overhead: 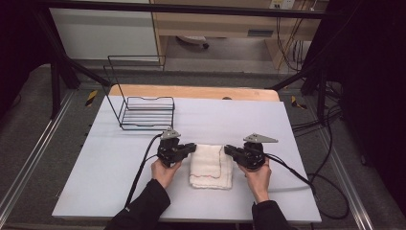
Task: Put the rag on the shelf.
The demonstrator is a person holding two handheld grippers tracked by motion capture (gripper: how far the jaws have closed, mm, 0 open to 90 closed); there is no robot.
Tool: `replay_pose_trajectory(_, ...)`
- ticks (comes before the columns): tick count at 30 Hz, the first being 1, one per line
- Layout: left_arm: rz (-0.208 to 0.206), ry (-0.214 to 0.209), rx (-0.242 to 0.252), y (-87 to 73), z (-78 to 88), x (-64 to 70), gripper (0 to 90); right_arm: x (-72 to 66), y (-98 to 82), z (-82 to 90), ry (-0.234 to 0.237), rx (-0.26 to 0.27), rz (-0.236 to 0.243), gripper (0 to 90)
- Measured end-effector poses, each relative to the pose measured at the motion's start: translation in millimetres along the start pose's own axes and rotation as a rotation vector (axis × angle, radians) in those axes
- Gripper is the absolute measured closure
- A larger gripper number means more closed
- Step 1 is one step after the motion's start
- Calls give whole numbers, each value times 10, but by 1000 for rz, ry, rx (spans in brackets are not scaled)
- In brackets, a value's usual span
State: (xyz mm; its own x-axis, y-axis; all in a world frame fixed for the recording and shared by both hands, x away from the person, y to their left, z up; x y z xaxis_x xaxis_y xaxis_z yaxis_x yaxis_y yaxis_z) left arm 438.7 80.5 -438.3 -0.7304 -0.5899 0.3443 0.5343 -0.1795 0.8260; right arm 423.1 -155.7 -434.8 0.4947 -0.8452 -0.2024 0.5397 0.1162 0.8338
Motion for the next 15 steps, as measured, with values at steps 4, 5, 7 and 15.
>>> replay_pose_trajectory(4, -25, 8, 23, 28, 52, 49, 834, -28, 28, 56, 2, 26, 10, 832)
replay_pose_trajectory(5, -35, 11, 33, 38, 72, 61, 834, -51, 51, 94, 3, 46, 19, 832)
replay_pose_trajectory(7, -35, 8, 52, 50, 99, 81, 834, -60, 59, 107, 4, 53, 17, 832)
replay_pose_trajectory(15, -52, -2, 100, 98, 188, 149, 834, -100, 112, 194, 8, 96, 41, 830)
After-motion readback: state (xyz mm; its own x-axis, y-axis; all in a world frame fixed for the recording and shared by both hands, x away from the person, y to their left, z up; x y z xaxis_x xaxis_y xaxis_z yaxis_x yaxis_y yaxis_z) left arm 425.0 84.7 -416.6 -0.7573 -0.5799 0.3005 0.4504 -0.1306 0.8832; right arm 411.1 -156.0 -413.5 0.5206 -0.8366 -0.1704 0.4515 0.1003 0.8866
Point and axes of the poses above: each handheld gripper's, and its own axes: z roughly backward along the jaws, y roughly out of its top, x roughly to its right, the point moved 4 cm from there along -z, roughly forward along the jaws, and after that the axes turned 7 degrees about -y, right-handed, at the moved point
